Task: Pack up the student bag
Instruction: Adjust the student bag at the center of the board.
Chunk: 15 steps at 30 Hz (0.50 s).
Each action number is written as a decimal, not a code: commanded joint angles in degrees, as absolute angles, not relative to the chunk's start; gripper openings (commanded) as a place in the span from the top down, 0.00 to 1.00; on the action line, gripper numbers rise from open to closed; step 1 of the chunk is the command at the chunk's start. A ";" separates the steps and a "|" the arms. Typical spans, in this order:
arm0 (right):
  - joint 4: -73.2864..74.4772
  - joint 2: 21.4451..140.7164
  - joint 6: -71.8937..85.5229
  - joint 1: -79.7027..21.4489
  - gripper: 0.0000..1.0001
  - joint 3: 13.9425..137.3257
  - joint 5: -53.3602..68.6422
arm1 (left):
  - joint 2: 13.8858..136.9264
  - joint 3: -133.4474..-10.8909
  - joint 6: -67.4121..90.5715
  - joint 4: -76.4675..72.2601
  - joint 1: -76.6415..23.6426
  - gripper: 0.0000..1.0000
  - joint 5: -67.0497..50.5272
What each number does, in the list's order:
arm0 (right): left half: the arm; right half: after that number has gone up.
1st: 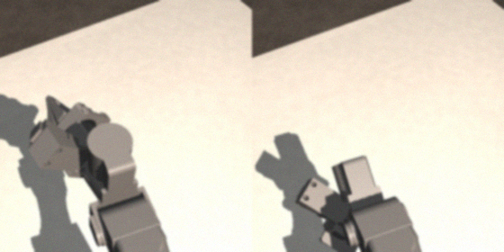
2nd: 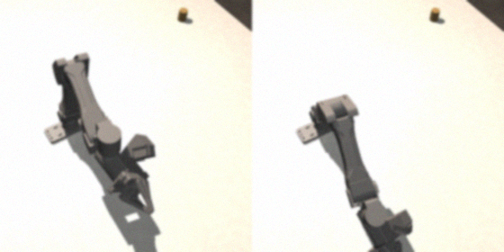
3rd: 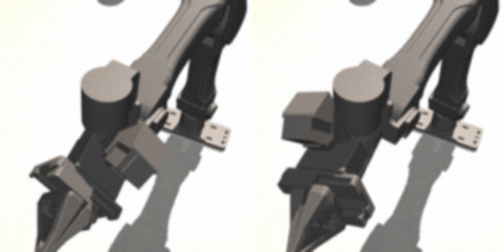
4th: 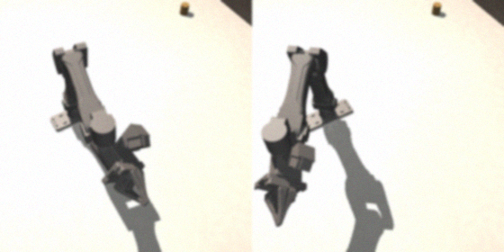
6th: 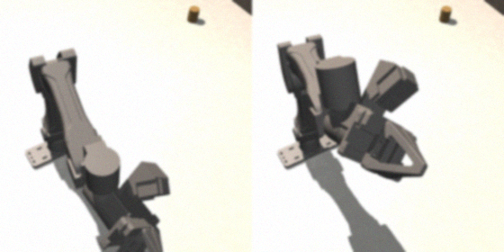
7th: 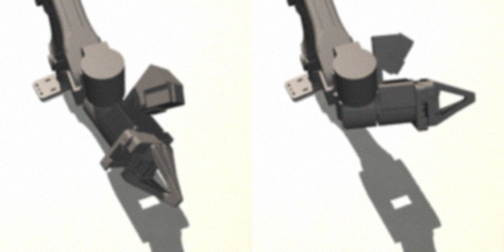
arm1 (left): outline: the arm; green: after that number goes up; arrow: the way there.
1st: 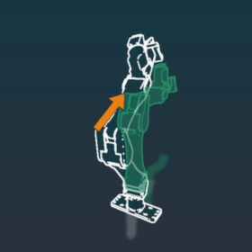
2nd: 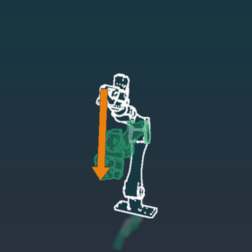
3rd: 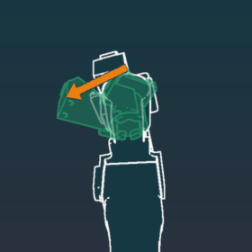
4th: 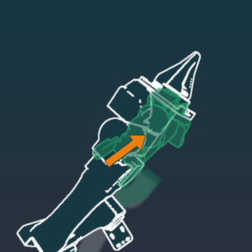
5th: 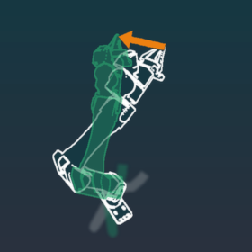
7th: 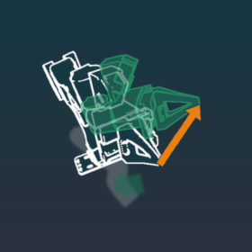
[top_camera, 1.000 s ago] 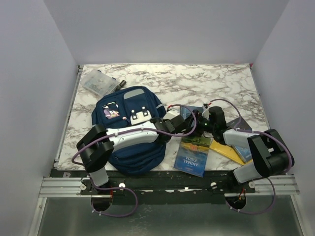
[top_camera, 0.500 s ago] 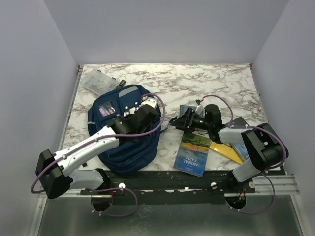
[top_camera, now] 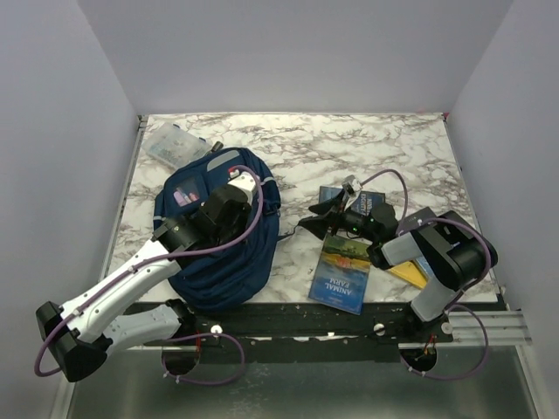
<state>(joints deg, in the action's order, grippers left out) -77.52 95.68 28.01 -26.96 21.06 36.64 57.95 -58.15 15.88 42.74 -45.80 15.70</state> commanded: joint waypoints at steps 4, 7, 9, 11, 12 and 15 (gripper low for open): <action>-77.64 98.25 4.54 -29.84 0.22 25.28 37.84 | 50.92 -56.76 13.35 40.60 -44.97 1.00 15.05; -81.45 100.82 4.92 -32.45 0.26 25.30 36.80 | 49.21 -56.17 13.50 40.47 -44.83 1.00 14.81; -88.09 103.46 6.50 -34.46 0.30 24.32 36.62 | 48.58 -56.08 13.19 40.61 -44.83 1.00 14.66; -91.22 106.89 6.67 -36.35 0.36 25.21 36.17 | 47.79 -55.65 13.18 40.61 -44.74 1.00 14.43; -91.84 108.79 6.82 -37.01 0.38 26.03 36.44 | 47.49 -55.48 13.33 40.52 -44.76 1.00 14.41; -97.97 113.54 8.38 -38.03 0.40 26.61 36.34 | 46.69 -55.37 13.05 40.77 -44.74 1.00 14.37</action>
<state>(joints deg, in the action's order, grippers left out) -84.01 108.12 8.91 -36.53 25.63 36.88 49.36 -54.96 14.26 44.53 -45.06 14.31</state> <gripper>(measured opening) 0.609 0.047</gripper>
